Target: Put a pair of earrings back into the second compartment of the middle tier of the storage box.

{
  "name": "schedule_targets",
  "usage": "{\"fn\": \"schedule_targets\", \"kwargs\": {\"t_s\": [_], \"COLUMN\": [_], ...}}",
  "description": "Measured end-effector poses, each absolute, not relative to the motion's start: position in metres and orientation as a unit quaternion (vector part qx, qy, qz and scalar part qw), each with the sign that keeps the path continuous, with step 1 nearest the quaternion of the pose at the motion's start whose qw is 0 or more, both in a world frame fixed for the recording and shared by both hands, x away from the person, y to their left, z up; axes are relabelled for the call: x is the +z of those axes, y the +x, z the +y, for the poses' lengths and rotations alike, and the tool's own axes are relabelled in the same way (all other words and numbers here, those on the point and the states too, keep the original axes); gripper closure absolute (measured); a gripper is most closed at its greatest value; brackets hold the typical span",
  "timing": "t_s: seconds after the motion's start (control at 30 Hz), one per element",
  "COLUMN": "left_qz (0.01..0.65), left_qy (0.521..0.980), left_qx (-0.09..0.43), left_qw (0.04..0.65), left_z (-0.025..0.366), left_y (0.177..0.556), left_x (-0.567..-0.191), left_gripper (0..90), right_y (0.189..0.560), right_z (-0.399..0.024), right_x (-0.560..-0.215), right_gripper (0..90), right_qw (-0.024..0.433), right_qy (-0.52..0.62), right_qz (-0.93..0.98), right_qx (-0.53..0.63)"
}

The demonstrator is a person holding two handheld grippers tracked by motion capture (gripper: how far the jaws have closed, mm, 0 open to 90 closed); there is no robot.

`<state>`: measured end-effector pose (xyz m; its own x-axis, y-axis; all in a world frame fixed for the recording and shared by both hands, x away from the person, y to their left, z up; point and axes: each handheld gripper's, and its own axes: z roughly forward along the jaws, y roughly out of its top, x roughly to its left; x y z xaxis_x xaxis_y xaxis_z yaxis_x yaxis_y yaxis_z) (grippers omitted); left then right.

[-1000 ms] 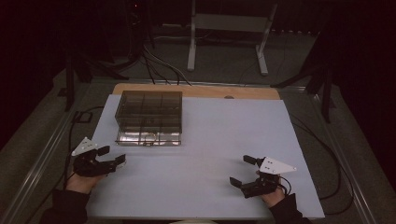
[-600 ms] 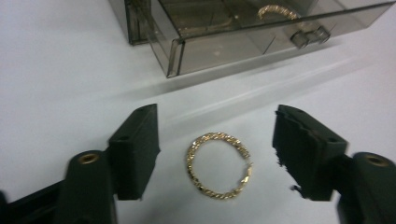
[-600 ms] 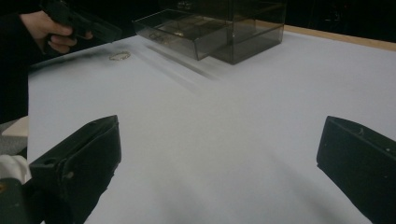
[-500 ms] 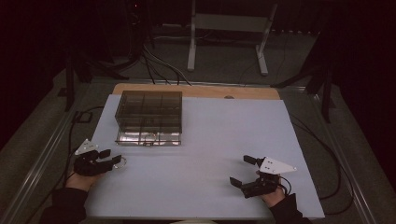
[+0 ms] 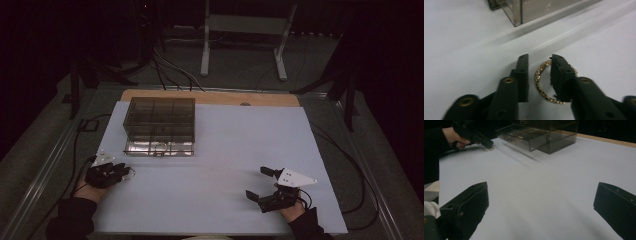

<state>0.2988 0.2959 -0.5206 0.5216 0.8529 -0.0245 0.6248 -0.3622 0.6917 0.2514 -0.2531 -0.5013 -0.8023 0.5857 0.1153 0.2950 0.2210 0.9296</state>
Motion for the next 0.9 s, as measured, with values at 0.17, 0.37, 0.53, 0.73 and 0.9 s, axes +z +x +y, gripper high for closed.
{"fn": "schedule_targets", "kwargs": {"t_s": [0.17,0.37,0.53,0.73,0.9], "left_qz": [0.458,0.465,0.460,0.455,0.448], "left_qy": [0.809,0.806,0.811,0.812,0.810], "left_qx": [0.171,0.166,0.160,0.154,0.158], "left_qw": [0.326,0.325,0.323,0.330,0.343], "left_z": [0.293,0.293,0.290,0.288,0.286], "left_y": [0.298,0.299,0.298,0.295,0.291], "left_x": [-0.520,-0.519,-0.517,-0.513,-0.504], "left_gripper": [86.0,87.8,88.0,88.1,88.1], "right_y": [0.252,0.252,0.252,0.252,0.252], "right_z": [-0.254,-0.253,-0.253,-0.253,-0.253], "right_x": [-0.501,-0.501,-0.502,-0.502,-0.501], "right_gripper": [0.0,0.0,0.0,0.0,0.0], "right_qw": [0.131,0.130,0.130,0.130,0.130], "right_qy": [0.287,0.287,0.287,0.288,0.289], "right_qz": [0.770,0.770,0.770,0.770,0.769], "right_qx": [0.555,0.555,0.555,0.554,0.556]}}
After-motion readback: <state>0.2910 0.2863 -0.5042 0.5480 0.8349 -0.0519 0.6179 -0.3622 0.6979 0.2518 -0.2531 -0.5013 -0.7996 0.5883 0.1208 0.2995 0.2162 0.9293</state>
